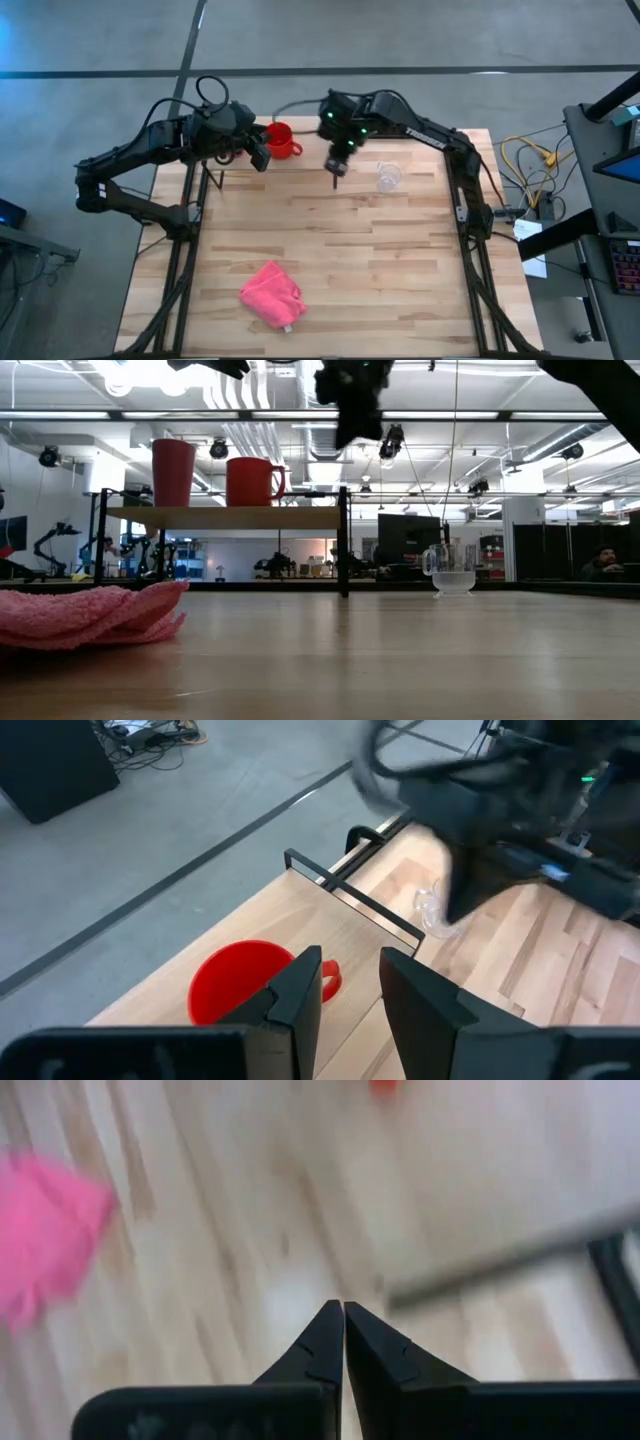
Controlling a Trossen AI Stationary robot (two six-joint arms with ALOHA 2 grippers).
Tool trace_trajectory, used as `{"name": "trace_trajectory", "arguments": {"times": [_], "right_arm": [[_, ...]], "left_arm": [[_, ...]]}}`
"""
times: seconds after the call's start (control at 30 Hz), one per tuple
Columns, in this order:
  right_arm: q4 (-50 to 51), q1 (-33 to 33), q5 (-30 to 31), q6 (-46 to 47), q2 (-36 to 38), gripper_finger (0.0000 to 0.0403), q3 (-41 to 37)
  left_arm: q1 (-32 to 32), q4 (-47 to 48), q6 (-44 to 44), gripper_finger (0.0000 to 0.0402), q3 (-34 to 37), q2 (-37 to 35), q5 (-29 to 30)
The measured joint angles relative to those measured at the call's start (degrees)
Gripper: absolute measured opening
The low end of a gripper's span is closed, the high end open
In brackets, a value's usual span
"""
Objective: Stack small to large cups/mugs on shelf
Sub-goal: Put the transparent mug on the shelf
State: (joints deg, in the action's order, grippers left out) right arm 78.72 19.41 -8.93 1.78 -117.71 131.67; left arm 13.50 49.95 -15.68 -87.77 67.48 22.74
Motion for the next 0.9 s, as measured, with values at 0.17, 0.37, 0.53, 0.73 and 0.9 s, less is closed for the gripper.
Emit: {"name": "trace_trajectory", "arguments": {"times": [0.17,0.37,0.53,0.73,0.9], "right_arm": [[11.86,-0.83,4.51,-1.42,0.76,0.0012,-0.39],[11.44,-0.40,5.83,-2.12,1.30,0.0040,-1.42],[11.27,0.87,8.01,-0.65,1.05,0.0065,-1.88],[11.33,2.72,13.96,-0.72,0.96,0.0095,-3.25],[11.30,3.36,14.14,-0.43,1.60,0.0102,-3.32]], "left_arm": [[0.00,0.01,0.02,0.0091,0.00,-0.01,0.00],[0.00,0.04,-0.03,0.0091,0.00,0.00,-0.19],[0.00,0.04,-0.07,0.0091,0.00,0.00,-0.22],[0.00,0.07,-0.11,0.0091,0.00,0.00,-1.43],[0.00,0.12,-0.11,0.0091,0.00,-0.13,-1.51]]}}
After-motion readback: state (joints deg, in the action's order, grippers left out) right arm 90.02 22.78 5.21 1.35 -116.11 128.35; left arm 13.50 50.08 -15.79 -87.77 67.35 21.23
